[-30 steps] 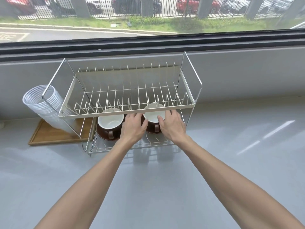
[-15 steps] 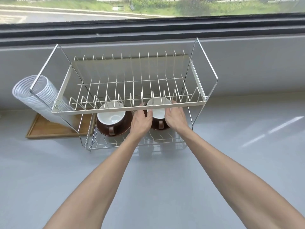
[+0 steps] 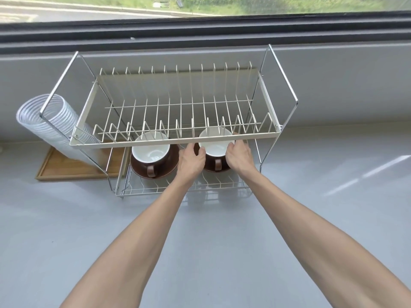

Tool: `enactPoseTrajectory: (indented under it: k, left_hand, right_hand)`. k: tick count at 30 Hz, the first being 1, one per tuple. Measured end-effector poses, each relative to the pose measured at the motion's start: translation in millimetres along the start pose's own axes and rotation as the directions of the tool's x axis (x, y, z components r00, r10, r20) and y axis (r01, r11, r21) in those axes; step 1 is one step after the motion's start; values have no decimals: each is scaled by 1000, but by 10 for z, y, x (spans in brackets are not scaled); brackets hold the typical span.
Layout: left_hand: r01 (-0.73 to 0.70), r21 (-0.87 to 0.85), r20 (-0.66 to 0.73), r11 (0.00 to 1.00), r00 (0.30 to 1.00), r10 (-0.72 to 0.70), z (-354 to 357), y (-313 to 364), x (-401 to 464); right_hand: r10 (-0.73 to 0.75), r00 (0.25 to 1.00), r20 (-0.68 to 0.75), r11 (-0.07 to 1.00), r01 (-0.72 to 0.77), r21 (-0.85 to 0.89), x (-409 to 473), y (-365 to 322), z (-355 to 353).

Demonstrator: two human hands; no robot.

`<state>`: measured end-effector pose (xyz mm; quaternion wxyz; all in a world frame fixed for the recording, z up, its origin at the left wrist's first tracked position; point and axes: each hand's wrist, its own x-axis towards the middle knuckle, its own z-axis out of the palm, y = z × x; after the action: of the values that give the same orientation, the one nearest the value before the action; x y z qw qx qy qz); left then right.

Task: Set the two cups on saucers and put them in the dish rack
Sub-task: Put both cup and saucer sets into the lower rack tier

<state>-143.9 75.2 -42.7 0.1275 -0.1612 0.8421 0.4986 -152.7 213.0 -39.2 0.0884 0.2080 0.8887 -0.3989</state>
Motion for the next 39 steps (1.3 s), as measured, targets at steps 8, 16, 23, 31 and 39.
enactPoseTrajectory:
  k: [8,16,23,31,39]
  left_hand:
    - [-26,44,18,999,1000,25,6,-35,-69]
    - [-87,295,175,951,984,36,-314,-60,-90]
    - [-334,511,229,792,941,249,-746,-59,-316]
    - [-375,810,125,450,861,492,-1170,-77,-521]
    - [-124,897,-89,425,890,447,-1433,-486,-366]
  right_hand:
    - [-29,999,13,1000,29,6,-85,30,-19]
    - [-125,992,14,981,126,-151,-219,-32,-43]
    - [-348,937,-10,884,325,-336,-491,-246,64]
    - [-474,878,62,798,459,-391,-738,-560,328]
    - [-516,852,92,757,503,-416,-727,-718,646]
